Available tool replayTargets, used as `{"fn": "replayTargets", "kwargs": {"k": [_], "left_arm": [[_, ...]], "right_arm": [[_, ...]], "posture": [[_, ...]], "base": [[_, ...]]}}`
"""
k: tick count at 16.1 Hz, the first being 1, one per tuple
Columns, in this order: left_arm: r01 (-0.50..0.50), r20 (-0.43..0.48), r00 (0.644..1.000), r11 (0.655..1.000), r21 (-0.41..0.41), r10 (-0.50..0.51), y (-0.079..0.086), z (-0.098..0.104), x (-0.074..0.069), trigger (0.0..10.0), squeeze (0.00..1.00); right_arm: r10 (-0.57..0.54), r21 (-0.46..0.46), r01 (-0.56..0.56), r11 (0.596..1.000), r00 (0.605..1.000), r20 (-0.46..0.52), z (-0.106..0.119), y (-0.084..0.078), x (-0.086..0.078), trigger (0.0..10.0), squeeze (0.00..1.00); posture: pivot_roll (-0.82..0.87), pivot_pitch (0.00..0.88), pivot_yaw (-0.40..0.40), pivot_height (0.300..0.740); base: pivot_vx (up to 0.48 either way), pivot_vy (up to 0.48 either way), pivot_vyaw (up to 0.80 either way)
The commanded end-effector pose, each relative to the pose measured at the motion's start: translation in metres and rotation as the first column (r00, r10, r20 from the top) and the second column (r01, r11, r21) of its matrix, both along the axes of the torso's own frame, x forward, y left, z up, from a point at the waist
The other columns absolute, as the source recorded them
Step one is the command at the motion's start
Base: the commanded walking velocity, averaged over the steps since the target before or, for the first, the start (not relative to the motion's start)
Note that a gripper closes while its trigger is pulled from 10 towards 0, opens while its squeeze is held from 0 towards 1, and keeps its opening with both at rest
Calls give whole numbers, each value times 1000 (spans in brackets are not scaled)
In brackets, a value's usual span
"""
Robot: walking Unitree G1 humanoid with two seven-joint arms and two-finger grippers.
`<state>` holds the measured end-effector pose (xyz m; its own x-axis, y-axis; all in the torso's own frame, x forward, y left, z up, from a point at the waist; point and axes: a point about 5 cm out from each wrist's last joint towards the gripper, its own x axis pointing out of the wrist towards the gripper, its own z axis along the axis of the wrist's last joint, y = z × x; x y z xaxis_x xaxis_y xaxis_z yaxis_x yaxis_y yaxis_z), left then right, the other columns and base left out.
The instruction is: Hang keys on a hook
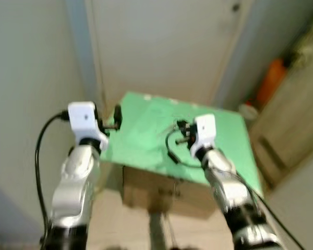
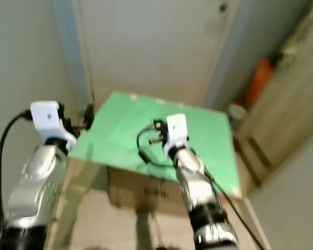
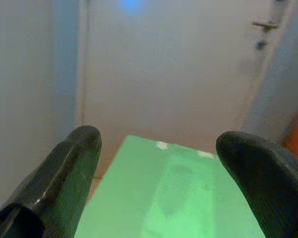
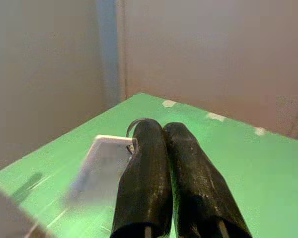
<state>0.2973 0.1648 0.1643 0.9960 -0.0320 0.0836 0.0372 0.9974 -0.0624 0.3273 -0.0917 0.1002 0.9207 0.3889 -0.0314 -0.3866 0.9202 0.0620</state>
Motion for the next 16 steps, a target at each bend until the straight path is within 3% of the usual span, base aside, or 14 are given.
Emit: {"fn": "replayTargets", "kwargs": {"k": [1, 8, 16], "left_arm": [[13, -1, 1000, 1000, -6, -13, -3, -1, 1, 10000, 0], [19, 0, 1000, 1000, -3, -19, -3, -1, 3, 10000, 0], [85, -34, 996, 995, 45, -84, -15, -11, 1, 10000, 0]], "right_arm": [[-1, -13, 1, 1000, 1000, 23, 6, -3, 1, 0, 0], [42, -60, -40, 997, 999, 20, 2, 0, -5, 0, 0], [32, -59, -32, 998, 999, -3, -4, -2, -9, 0, 0]], "posture": [[68, 0, -60, 740], [60, 0, -54, 740], [53, 0, -47, 740]], "base": [[-311, 0, 0], [-221, 0, 0], [0, 0, -784]]}}
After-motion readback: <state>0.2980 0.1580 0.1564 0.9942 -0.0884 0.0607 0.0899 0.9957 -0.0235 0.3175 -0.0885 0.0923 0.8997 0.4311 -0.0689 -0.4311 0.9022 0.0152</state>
